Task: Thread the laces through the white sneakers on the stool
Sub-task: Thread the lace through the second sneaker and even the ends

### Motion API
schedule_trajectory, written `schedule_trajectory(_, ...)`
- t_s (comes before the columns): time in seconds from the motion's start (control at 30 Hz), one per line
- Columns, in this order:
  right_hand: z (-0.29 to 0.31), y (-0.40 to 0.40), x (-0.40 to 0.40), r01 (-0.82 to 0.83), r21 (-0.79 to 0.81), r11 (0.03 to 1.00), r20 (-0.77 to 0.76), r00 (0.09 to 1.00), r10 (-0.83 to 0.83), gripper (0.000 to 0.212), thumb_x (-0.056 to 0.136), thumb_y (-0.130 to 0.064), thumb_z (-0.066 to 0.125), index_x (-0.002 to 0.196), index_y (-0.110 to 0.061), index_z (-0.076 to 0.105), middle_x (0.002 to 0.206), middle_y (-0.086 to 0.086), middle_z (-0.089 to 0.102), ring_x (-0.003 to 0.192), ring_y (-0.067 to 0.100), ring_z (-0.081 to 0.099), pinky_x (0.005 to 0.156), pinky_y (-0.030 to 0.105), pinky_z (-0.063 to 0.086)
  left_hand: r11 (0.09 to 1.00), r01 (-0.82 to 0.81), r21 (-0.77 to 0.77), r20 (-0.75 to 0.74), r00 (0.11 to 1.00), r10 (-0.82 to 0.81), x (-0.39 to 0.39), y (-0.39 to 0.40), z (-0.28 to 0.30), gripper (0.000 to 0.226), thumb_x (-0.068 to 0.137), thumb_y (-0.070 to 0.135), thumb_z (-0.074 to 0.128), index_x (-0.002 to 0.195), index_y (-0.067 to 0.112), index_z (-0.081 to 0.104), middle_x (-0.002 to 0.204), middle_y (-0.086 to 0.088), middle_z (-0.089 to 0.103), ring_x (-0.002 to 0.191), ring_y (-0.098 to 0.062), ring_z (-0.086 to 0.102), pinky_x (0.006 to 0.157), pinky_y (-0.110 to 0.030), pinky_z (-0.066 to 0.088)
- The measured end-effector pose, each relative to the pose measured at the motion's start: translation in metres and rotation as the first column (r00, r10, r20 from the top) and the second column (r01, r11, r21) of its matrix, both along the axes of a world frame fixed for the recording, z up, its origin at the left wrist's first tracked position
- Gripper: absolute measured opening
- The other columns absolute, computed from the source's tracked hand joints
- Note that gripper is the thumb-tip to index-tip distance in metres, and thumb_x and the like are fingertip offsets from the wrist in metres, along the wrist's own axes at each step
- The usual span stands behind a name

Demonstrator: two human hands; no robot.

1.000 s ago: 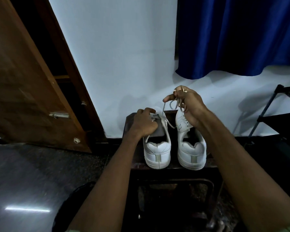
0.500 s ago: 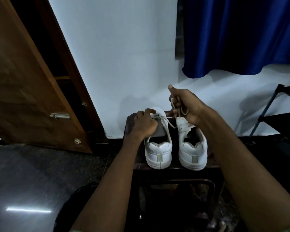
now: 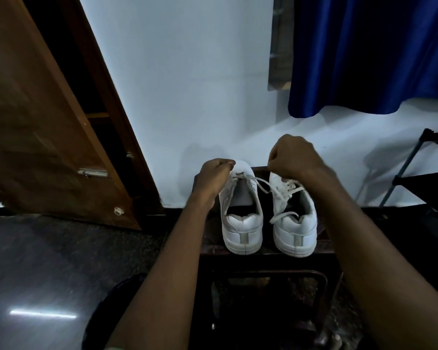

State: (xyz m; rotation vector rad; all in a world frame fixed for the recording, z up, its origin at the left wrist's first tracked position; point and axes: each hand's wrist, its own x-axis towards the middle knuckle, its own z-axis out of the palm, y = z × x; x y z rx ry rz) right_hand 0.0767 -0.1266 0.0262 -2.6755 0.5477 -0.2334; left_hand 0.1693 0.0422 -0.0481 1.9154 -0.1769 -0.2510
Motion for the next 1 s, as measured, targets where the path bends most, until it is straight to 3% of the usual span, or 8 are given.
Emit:
schedule_trajectory(0.1,-0.034,0.01,0.018,-0.092,-0.118,0.989,-0.018,0.996,0.091,0.017,0.083,-0.016,0.069,0.098,-0.012,0.076,0.103,0.011,0.072,0.101,0.036,0.067,0.089,0.043,0.058,1.0,0.012,0.005,0.093,0.996,-0.012,-0.005,0.0,0.003,0.023,0.078,0.038,0.059,0.087,0.042,0.079,0.101,0.027,0.076,0.105,-0.003,0.068,0.105,-0.039,0.054)
schedule_trajectory(0.27,-0.068,0.015,0.028,-0.195,-0.245,0.95,-0.126,0.978,0.168,0.016,0.096,-0.018,0.059,0.11,-0.012,0.064,0.116,0.013,0.061,0.117,0.038,0.058,0.085,0.043,0.043,0.993,0.08,0.09,0.185,0.978,-0.096,-0.005,-0.001,-0.004,0.029,0.079,0.032,0.057,0.09,0.049,0.077,0.096,0.028,0.075,0.099,0.0,0.071,0.101,-0.036,0.055)
schedule_trajectory(0.43,-0.07,0.013,0.031,-0.177,-0.236,0.956,-0.118,0.981,0.152,0.024,0.099,-0.023,0.054,0.121,-0.013,0.057,0.125,0.014,0.055,0.124,0.037,0.048,0.097,0.047,0.041,0.99,0.133,0.054,0.25,0.958,-0.142,-0.007,-0.009,-0.002,0.024,0.096,0.01,0.062,0.102,0.024,0.081,0.104,0.012,0.077,0.099,-0.003,0.07,0.091,-0.023,0.053)
schedule_trajectory(0.53,-0.063,0.011,0.031,-0.131,0.057,0.99,0.03,0.991,0.13,0.017,0.097,-0.019,0.053,0.111,-0.011,0.051,0.113,0.013,0.065,0.107,0.036,0.06,0.09,0.045,0.046,0.988,0.126,0.084,0.328,0.933,-0.147,-0.009,-0.011,-0.002,0.027,0.097,0.01,0.061,0.106,0.026,0.079,0.109,0.015,0.077,0.093,-0.007,0.072,0.086,-0.022,0.054)
schedule_trajectory(0.63,-0.041,0.008,0.025,-0.189,0.573,0.798,0.267,0.963,0.036,0.004,0.099,-0.018,0.054,0.103,-0.016,0.054,0.086,0.006,0.068,0.074,0.024,0.064,0.067,0.037,0.051,0.982,0.177,0.063,0.389,0.902,-0.187,-0.011,-0.014,0.003,0.027,0.101,0.013,0.06,0.119,0.028,0.073,0.116,0.016,0.074,0.085,-0.008,0.07,0.074,-0.016,0.047)
schedule_trajectory(0.73,-0.013,0.002,0.015,-0.331,0.722,0.608,0.426,0.905,-0.014,0.011,0.096,-0.007,0.055,0.105,-0.014,0.056,0.059,-0.006,0.059,0.05,0.009,0.051,0.057,0.031,0.046,0.946,0.31,-0.091,0.346,0.901,-0.262,-0.017,-0.021,0.015,0.021,0.107,0.021,0.057,0.121,0.021,0.073,0.103,0.006,0.078,0.08,-0.007,0.066,0.078,-0.024,0.052)
schedule_trajectory(0.9,0.009,-0.014,0.004,-0.371,0.653,0.661,0.465,0.884,0.037,0.005,0.095,-0.01,0.062,0.099,-0.015,0.062,0.063,-0.002,0.052,0.045,0.006,0.037,0.044,0.021,0.029,0.899,0.296,-0.323,0.253,0.942,-0.219,-0.024,-0.027,0.029,0.022,0.103,0.03,0.065,0.091,0.016,0.077,0.065,0.017,0.059,0.059,0.0,0.048,0.062,-0.017,0.038)
schedule_trajectory(1.0,0.007,-0.025,-0.002,-0.315,0.608,0.728,0.334,0.934,0.126,0.005,0.096,-0.015,0.068,0.096,-0.011,0.07,0.069,0.004,0.056,0.046,0.005,0.037,0.046,0.022,0.027,0.624,-0.012,-0.782,-0.133,0.98,-0.148,-0.016,-0.026,0.04,0.02,0.105,0.029,0.061,0.088,0.021,0.066,0.067,0.008,0.056,0.055,-0.005,0.044,0.054,-0.019,0.033)
